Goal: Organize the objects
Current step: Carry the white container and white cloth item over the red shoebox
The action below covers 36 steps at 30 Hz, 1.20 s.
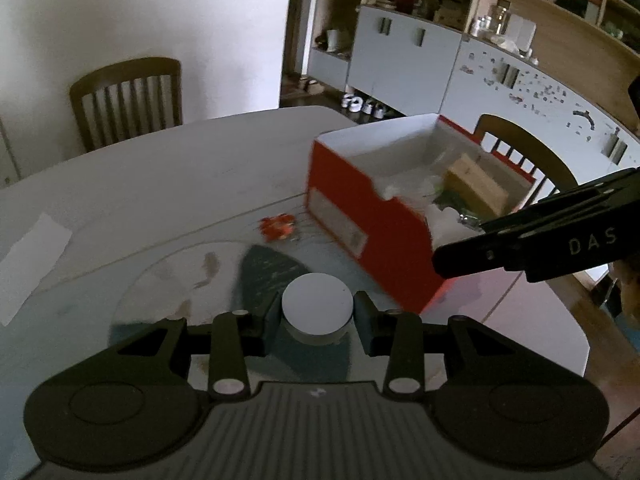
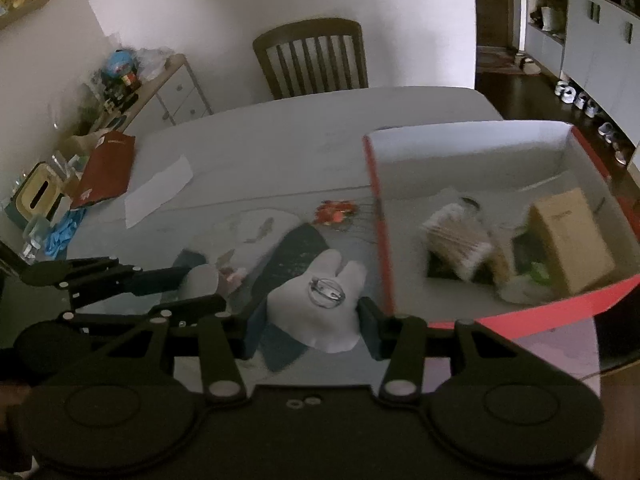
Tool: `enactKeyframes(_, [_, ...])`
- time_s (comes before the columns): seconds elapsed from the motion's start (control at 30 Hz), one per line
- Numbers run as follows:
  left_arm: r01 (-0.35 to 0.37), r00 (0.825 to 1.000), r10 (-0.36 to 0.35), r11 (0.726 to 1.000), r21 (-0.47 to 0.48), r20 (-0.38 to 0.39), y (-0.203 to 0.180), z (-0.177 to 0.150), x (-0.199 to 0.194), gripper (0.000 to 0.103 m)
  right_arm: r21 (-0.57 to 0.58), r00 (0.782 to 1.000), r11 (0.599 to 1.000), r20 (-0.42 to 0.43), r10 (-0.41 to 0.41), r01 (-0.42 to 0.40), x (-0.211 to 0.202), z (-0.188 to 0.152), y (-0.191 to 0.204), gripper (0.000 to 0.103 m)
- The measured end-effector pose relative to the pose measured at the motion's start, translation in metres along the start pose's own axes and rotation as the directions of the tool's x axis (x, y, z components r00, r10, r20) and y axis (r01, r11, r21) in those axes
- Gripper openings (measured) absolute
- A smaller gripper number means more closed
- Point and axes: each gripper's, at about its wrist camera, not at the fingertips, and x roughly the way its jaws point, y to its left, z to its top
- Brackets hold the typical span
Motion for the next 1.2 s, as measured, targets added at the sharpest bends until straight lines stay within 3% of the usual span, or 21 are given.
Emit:
enactKeyframes(0.67, [0.025,1.0,-0.024,0.998,0.06,-0.011,-0.089,0.048,0.054,0.038,0.059,0.998,0.997,0.031,-0.051,0.05,-0.013,0.008,-0.118,0.048])
enactKeyframes(1.2, [-0.01,0.994,0.02,0.995,0.1,-0.104,-0.139,0.077,0.119,0.038,-0.027,0.998,0.998,0.042,-0.052,0.053,0.018,0.059,-0.145,0.048])
